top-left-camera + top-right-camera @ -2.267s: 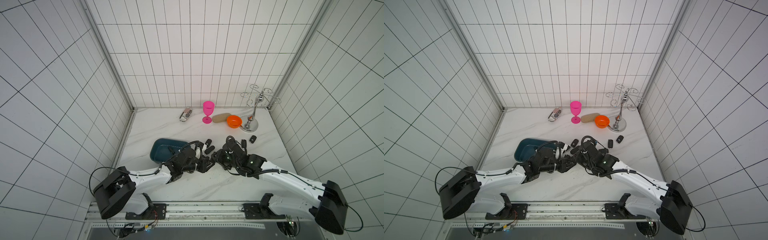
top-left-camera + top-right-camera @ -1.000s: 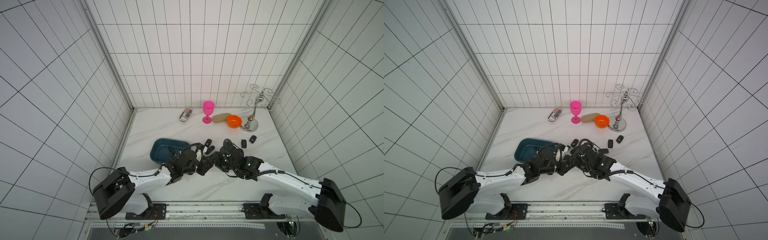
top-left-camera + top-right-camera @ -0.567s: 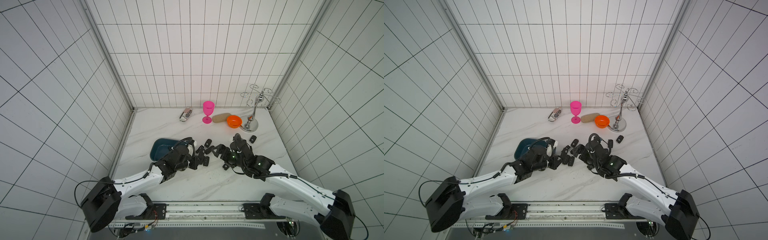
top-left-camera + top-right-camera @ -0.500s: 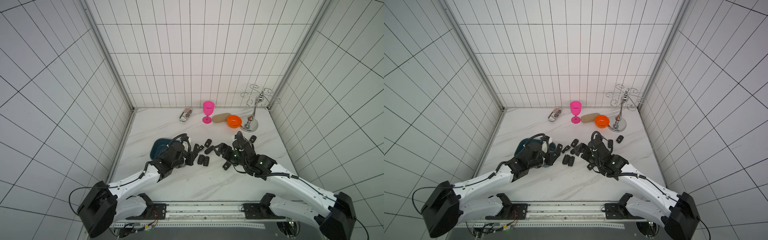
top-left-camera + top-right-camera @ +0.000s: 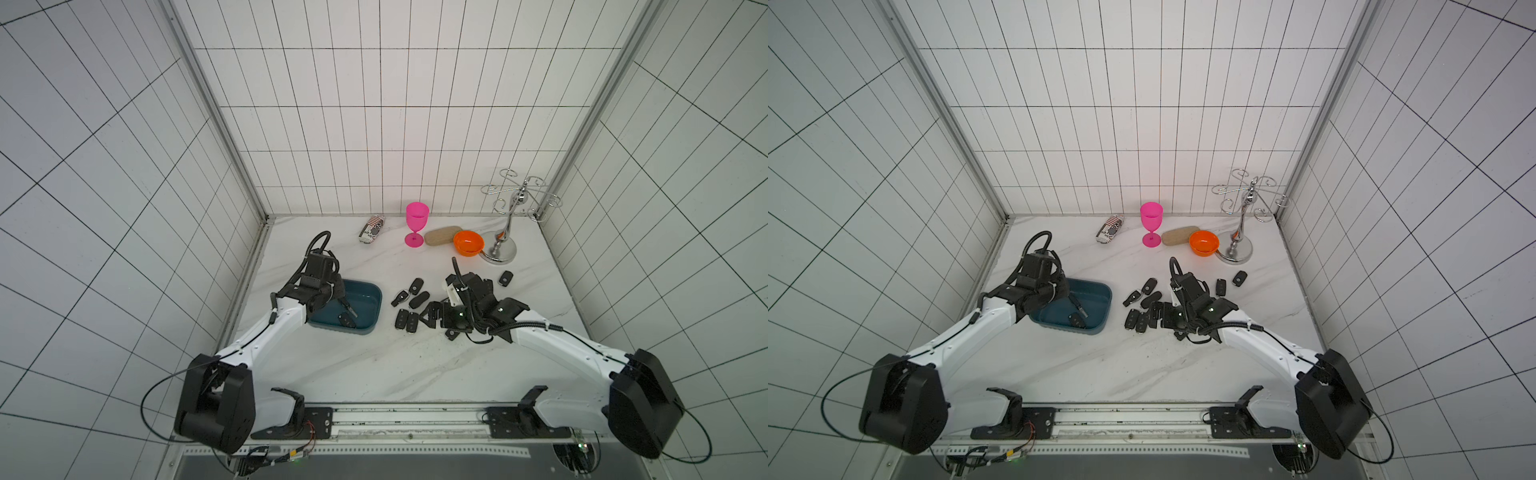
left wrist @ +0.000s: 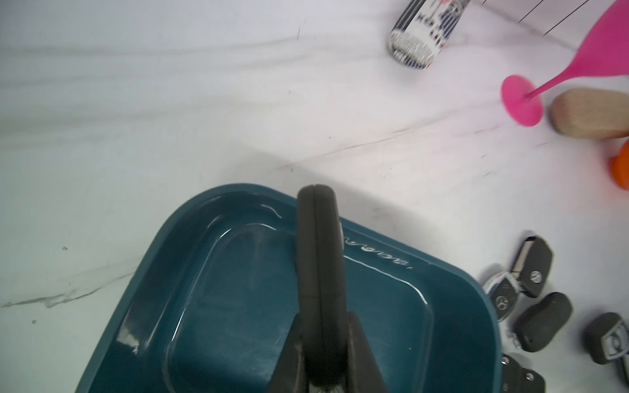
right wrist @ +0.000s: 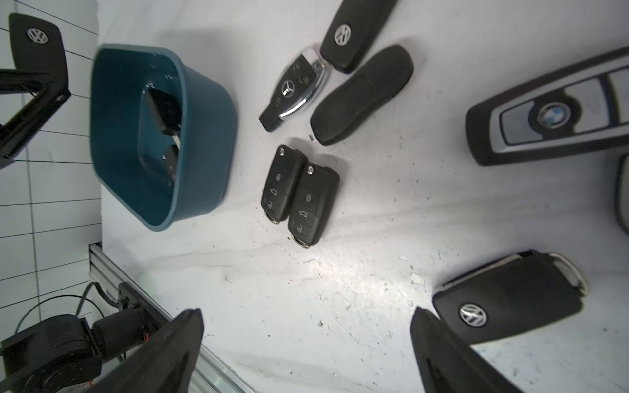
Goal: Place the car key into the storage box
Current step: Place the car key in the storage box.
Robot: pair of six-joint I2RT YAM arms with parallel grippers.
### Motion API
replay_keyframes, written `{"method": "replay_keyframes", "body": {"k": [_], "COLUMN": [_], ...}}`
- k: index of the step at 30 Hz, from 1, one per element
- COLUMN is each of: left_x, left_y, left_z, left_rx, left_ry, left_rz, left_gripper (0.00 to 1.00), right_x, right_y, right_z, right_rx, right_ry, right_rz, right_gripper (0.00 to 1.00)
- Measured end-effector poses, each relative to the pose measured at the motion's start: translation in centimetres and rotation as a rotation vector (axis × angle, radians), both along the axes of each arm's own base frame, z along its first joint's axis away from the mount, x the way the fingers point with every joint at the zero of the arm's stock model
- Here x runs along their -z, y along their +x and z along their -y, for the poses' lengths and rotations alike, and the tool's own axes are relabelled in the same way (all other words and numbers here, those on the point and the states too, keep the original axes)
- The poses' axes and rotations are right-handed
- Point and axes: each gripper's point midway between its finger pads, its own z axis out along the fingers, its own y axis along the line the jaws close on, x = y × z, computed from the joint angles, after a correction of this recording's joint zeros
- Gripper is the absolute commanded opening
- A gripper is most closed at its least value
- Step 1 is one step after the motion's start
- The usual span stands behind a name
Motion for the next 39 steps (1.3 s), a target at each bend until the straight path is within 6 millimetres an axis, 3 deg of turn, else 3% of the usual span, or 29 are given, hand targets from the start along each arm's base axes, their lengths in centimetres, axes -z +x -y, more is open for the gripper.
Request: {"method": "replay_keyframes", "body": {"k": [4,11,18,27,34,39], "left_x": [2.5,3.5,5.8,7.7,8.0,8.0], "left_y": [-0.9,-1.3,-1.7,-2.2,-1.9,-1.8], "left_z": [-0.3,-0.6,-0.7,-0.3,0.0,0.2], "left_rx": [-0.003,-0.006,-0.01,-0.018,-0.024,-0.022], "left_ry": [0.026,0.04,0.058,0.036,0.013,0.0], "left_rz": [-0.098,-0.132,-0.203,-0.271,-0.275,-0.27], "left_gripper": [0.0,0.0,0.0,0.0,0.0,0.2], "right_x": [0.3,1.0,1.6,4.1,6.4,6.2], "right_y": [0.2,0.8,1.0,0.9,0.1,0.8], "right_z": [1.6,5.3,7.0,7.9,8.0,7.5], "right_rx": [0.001,0.062,0.16,0.263,0.437,0.524], "right_ry": [-0.147,-0.377,-0.441,-0.468,-0.453,-0.396], "right_rz": [0.006,0.026,0.018,-0.058,-0.193,-0.192], "right_gripper": [0.99,0.99,0.99,0.99,0.99,0.93]}}
